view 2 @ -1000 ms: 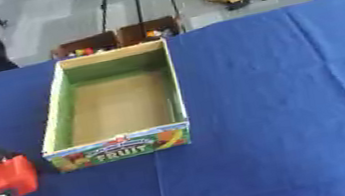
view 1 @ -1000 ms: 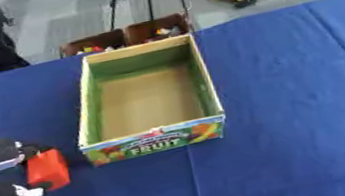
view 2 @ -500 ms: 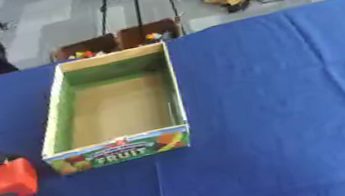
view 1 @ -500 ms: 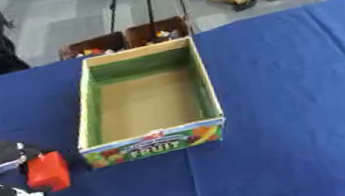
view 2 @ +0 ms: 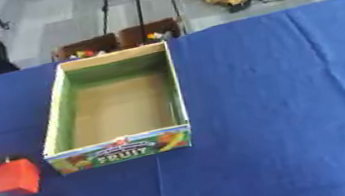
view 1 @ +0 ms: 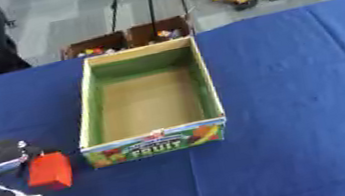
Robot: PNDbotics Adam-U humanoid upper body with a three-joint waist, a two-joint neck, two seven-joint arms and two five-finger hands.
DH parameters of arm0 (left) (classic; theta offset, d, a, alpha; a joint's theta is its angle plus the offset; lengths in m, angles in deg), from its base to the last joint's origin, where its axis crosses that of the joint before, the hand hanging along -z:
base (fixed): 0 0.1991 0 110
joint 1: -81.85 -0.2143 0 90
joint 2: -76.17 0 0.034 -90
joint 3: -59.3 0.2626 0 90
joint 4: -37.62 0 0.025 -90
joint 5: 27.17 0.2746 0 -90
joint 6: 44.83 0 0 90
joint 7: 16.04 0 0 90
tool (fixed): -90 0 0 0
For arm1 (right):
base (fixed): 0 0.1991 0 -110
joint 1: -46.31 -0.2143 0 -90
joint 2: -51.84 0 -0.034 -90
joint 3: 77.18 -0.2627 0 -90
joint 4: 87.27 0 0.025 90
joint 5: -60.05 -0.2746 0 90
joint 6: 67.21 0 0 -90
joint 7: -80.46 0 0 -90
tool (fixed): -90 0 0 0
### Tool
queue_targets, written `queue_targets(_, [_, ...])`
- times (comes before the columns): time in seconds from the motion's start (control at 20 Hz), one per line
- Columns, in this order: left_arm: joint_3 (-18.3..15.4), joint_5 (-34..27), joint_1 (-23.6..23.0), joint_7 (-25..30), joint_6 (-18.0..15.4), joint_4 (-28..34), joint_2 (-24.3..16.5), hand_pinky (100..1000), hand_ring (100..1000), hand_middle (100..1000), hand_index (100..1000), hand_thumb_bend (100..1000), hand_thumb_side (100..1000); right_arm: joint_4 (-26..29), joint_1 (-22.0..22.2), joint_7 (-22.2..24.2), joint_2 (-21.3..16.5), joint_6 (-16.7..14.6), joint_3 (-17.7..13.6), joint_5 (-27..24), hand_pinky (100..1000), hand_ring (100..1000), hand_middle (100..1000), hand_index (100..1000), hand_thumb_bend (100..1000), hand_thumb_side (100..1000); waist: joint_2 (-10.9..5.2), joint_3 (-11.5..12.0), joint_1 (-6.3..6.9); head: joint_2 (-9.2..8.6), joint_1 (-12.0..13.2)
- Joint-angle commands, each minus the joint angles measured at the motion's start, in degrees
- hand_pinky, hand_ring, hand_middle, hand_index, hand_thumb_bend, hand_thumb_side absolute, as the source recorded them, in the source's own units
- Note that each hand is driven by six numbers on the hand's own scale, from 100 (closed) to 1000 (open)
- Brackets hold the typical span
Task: Pick up objects on the table and place them in the box.
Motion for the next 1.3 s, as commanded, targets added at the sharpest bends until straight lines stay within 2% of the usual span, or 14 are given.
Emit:
queue_targets(0.05, [-1.7, -1.3, 0.7, 0.3, 0.5, 2.8, -2.3, 185, 489, 510, 616, 100, 399, 1.1, -0.1, -0.2, -0.8, 0.2, -0.5, 0.2, 671, 751, 462, 688, 367, 1000, -0.48, 0.2, 0.28, -0.38, -0.1])
queue_targets(0.6, [-5.5, -7.3, 1.2, 0.9, 4.0, 8.4, -3.6, 115, 453, 476, 588, 100, 250, 1.1, 0.2, -0.5, -0.8, 0.5, -0.7, 0.3, 671, 751, 463, 687, 370, 1000, -0.91, 0.8, 0.31, -0.14, -0.5])
queue_targets(0.8, [-7.1, -9.4, 2.5, 0.7, 5.4, 10.9, -4.2, 101, 447, 471, 584, 100, 246, 1.1, 0.3, -0.6, -0.9, 0.7, -0.8, 0.4, 672, 751, 463, 687, 371, 1000, -1.07, 0.8, 0.40, -0.11, -0.5])
queue_targets(1.05, [-8.1, -12.7, 6.3, -0.2, 7.1, 13.3, -4.0, 100, 436, 461, 578, 100, 244, 1.1, 0.4, -0.7, -1.0, 0.8, -0.7, 0.4, 672, 751, 462, 686, 374, 1000, -1.32, 0.4, 0.89, -0.07, -0.2])
queue_targets(1.3, [-6.9, -14.7, 12.0, -1.2, 8.6, 12.4, -2.0, 100, 430, 457, 584, 100, 247, 1.1, 0.1, -0.7, -1.4, 0.7, -0.3, -0.1, 672, 752, 462, 685, 378, 1000, -1.46, -0.8, 1.77, -0.20, 0.7])
